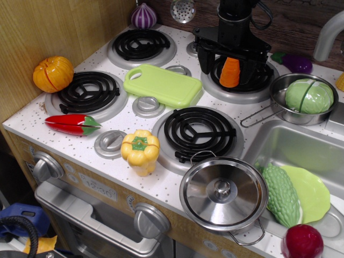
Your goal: Put carrot on cutting board
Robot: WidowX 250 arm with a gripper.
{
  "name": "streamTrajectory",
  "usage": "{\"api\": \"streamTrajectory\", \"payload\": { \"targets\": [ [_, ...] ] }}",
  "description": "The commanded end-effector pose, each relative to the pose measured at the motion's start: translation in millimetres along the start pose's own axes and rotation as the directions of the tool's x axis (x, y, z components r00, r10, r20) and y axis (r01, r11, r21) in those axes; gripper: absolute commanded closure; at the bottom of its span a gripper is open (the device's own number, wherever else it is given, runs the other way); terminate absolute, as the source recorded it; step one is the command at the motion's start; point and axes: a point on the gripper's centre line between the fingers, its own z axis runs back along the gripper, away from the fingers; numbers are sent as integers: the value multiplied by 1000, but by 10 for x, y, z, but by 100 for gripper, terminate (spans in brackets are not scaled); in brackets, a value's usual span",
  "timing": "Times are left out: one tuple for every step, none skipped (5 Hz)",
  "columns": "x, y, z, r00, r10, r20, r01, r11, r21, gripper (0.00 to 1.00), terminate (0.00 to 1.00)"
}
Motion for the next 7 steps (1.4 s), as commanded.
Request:
{"api": "streamTrajectory", "payload": {
  "targets": [
    [0, 0, 0, 1000, 0, 0, 0, 1000, 0, 0, 0],
    [109, 58, -8, 999, -22, 25, 21, 999, 32, 0, 0],
    [267, 117, -49, 996, -46, 79, 43, 998, 39, 0, 0],
    [394, 159, -100, 992, -55, 118, 52, 998, 25, 0, 0],
    [467, 183, -132, 984, -63, 164, 57, 998, 42, 0, 0],
    [509, 182, -159, 979, -62, 194, 56, 998, 37, 0, 0],
    [551, 179, -228, 974, -58, 217, 55, 998, 18, 0, 0]
  ]
}}
